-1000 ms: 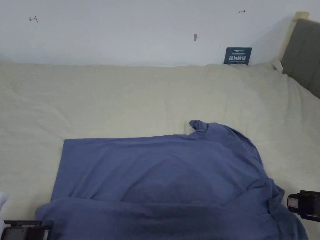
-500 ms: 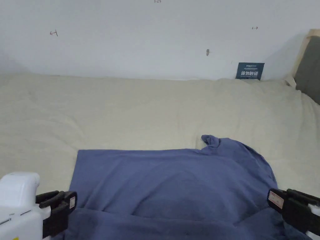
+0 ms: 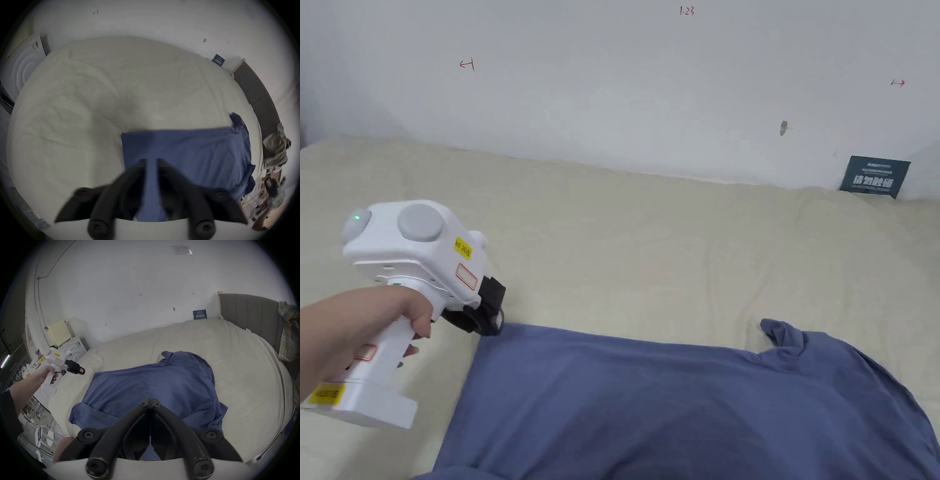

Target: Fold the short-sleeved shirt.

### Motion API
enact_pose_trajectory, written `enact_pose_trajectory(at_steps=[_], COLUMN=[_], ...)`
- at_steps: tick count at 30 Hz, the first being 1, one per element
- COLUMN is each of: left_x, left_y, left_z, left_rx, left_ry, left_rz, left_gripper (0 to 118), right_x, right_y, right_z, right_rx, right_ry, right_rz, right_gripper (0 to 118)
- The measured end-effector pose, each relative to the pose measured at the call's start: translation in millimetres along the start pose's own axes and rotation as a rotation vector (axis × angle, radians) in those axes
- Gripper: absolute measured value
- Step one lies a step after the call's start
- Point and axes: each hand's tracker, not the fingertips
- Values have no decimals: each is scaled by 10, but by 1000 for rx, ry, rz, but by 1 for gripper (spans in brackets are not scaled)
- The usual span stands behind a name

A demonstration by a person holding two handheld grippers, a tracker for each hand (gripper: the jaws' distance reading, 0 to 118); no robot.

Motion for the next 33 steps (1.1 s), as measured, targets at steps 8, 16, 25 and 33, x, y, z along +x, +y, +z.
enact_pose_trajectory(at_steps=[8,16,25,33], left_x=[-42,-38,320,340], left_y=[246,228,110,79], left_z=[-456,-772,-582,-460], left_rx=[-16,-57,17,43], left_ry=[50,91,107,139], left_rz=[2,-51,-252,-288], left_gripper=[114,108,4,4], right_x=[153,124,108,626], right_y=[68,16,4,1088], right_z=[-387,-543,-532,-632], right_rx=[-75,-106,-93,68], right_ry=[-17,7,-3,-63], right_rz=[8,-9,-11,-49], right_gripper=[0,0,0,0])
